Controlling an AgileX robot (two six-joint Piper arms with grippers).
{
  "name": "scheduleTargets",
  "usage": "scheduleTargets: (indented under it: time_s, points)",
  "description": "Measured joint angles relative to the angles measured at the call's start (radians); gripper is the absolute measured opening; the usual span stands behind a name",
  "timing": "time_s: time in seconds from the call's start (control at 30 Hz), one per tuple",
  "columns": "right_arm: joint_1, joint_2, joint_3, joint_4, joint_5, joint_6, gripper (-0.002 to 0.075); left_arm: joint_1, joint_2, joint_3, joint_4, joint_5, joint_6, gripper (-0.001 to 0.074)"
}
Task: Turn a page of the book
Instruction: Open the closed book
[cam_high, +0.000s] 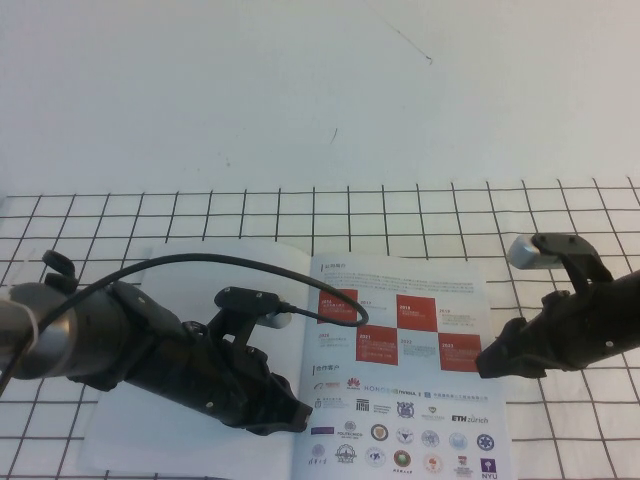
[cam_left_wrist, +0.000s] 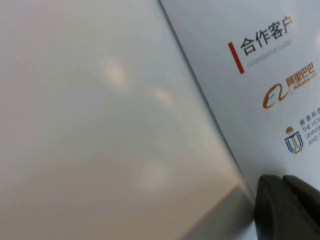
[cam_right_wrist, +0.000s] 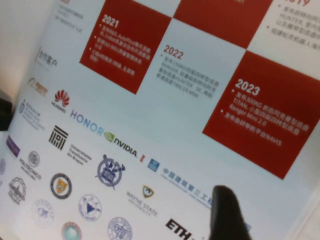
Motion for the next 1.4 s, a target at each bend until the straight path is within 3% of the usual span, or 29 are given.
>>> scheduleTargets:
  time_s: [0.57, 1.4]
  points:
    - [0.046, 0.020, 0.000, 0.024, -0.100, -0.019, 0.0383, 0.000, 0.007, -0.005, -0.006, 0.004, 0.004, -0.0002]
    - [0.041, -0.034, -0.006, 0.176, -0.046, -0.133, 0.0383, 0.000, 0.007, -0.005, -0.011, 0.008, 0.022, -0.0002]
